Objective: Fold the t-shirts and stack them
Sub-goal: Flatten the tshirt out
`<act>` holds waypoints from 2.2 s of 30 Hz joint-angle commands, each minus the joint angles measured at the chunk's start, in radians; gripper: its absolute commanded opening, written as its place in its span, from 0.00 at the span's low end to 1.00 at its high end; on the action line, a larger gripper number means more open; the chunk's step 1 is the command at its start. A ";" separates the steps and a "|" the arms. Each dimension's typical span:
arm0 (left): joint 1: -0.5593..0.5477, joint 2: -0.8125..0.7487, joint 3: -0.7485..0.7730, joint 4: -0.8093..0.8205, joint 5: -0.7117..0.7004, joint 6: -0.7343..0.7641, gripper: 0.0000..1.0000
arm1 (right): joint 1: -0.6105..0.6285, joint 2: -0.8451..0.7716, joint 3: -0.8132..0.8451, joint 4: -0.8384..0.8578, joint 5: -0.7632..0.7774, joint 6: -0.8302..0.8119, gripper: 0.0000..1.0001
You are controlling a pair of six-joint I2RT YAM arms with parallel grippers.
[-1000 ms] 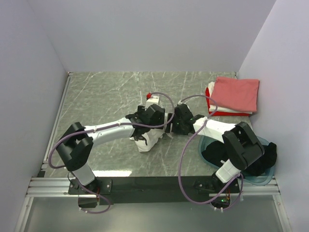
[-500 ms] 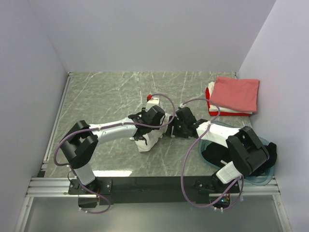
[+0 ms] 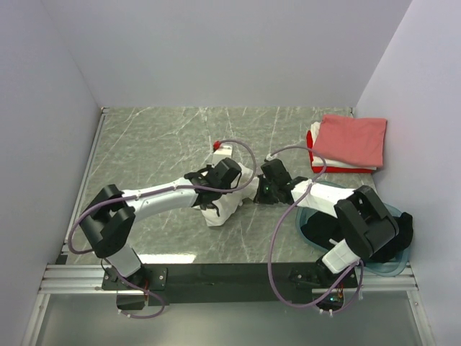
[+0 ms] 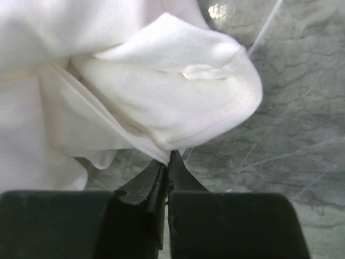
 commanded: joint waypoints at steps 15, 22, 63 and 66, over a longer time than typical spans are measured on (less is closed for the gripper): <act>0.252 -0.713 0.017 -0.284 -0.246 0.006 0.01 | -0.030 -0.466 0.452 -0.500 0.349 -0.107 0.00; 0.317 -0.880 0.055 -0.419 -0.441 -0.014 0.02 | -0.029 -0.610 0.657 -0.614 0.423 -0.133 0.00; 0.462 -0.336 -0.335 -0.255 -0.051 -0.247 0.86 | -0.016 -0.573 0.049 -0.362 0.185 -0.028 0.00; 0.464 -0.320 -0.364 -0.235 -0.039 -0.252 0.83 | -0.018 -0.560 0.049 -0.354 0.188 -0.032 0.00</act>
